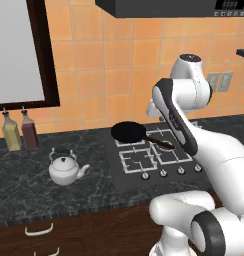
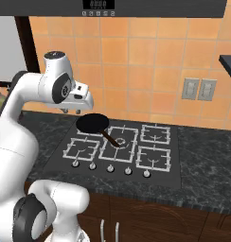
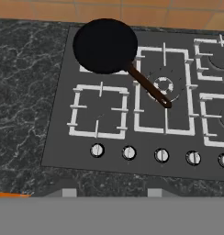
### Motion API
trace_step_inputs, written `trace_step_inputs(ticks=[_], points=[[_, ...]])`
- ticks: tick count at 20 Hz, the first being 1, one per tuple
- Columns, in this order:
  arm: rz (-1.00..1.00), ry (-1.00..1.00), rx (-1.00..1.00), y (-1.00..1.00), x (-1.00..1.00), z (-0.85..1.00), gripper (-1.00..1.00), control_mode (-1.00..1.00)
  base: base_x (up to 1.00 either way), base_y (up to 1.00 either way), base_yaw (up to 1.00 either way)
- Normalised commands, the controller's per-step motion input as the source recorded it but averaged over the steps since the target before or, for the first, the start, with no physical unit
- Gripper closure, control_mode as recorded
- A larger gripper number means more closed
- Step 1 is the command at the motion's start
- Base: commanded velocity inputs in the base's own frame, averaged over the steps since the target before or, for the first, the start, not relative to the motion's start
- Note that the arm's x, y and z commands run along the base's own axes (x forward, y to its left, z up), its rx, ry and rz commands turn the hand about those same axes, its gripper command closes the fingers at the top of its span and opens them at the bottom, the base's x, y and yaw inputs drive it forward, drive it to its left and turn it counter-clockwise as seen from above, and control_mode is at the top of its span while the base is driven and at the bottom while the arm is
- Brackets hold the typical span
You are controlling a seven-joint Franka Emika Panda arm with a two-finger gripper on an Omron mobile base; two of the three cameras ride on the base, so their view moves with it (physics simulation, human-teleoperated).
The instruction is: Pick the kettle from the counter and place it on a stove burner. Then turn the burner on.
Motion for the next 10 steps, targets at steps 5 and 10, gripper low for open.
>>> trace_step_inputs(ticks=[5, 10], points=[[0.08, -0.08, -0.15, 0.61, -0.44, 0.00, -1.00, -1.00, 0.00, 0.00, 0.00], [0.16, -0.21, -0.13, 1.00, -0.86, 0.00, -1.00, -1.00, 0.00, 0.00, 0.00]])
